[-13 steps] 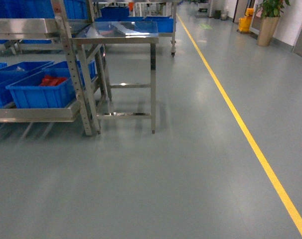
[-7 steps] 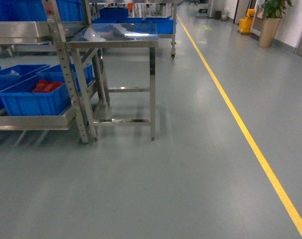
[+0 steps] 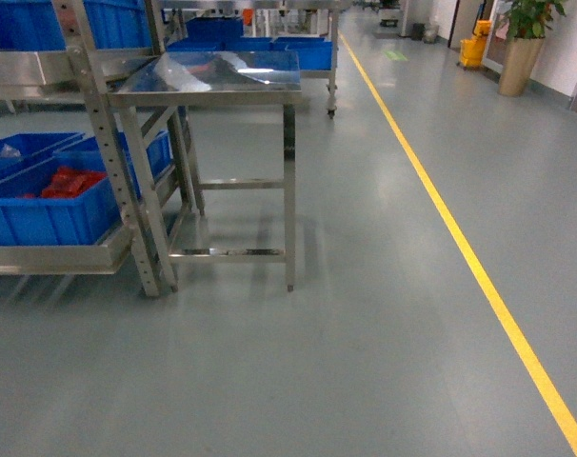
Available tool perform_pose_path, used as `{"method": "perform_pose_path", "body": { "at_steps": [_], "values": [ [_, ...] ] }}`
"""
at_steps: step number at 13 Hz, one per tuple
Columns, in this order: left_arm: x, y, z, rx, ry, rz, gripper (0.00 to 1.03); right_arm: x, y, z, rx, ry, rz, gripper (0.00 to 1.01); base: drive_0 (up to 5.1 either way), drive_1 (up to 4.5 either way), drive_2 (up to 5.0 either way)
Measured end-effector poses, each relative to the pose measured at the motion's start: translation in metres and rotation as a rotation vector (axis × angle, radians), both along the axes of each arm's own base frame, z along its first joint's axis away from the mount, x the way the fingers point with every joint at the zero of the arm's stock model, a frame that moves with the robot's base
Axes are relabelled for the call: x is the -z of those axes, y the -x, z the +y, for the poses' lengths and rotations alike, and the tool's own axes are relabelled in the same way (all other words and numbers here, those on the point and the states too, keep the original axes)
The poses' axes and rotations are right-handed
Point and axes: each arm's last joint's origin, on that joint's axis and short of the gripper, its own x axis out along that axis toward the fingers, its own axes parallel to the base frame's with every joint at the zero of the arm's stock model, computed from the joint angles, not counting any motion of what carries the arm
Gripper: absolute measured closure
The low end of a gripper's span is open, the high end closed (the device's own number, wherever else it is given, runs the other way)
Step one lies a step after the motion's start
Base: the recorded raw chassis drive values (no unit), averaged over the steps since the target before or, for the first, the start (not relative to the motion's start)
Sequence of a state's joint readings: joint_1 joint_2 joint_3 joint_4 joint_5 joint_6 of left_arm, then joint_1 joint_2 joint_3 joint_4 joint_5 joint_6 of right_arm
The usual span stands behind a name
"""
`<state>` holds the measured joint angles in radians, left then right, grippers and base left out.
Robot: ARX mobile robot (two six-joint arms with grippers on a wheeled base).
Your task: Pick blue part to blue bin on bottom shelf
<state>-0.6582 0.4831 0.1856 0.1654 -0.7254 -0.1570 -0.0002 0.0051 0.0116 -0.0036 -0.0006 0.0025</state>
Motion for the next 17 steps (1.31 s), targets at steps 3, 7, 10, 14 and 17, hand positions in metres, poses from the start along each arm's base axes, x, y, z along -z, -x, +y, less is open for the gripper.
{"method": "perform_pose_path", "body": {
  "at_steps": [3, 7, 10, 14, 17],
  "values": [
    [-0.0003, 0.0, 0.0, 0.0, 0.002, -0.002, 0.6, 0.0002, 0.0, 0.0, 0.0, 0.0, 0.002, 0.03, 0.0, 4.21, -4.2],
    [-0.0003, -0.0001, 0.0, 0.0, 0.002, -0.003, 0.6, 0.0001, 0.0, 0.0, 0.0, 0.0, 0.002, 0.03, 0.0, 4.24, -4.2],
    [-0.0001, 0.0, 0.0, 0.0, 0.002, -0.002, 0.6, -0.0003, 0.0, 0.0, 0.0, 0.0, -0.003, 0.03, 0.0, 4.24, -4.2],
    [-0.0002, -0.0001, -0.0001, 0.0, 0.002, -0.003, 0.6, 0.0003, 0.0, 0.0, 0.0, 0.0, 0.003, 0.03, 0.0, 4.22, -4.2],
    [-0.0003, 0.0, 0.0, 0.0, 0.003, -0.004, 0.6, 0.0, 0.0, 0.0, 0.0, 0.0, 0.0, 0.03, -0.1, 4.14, -4.3]
  ]
}}
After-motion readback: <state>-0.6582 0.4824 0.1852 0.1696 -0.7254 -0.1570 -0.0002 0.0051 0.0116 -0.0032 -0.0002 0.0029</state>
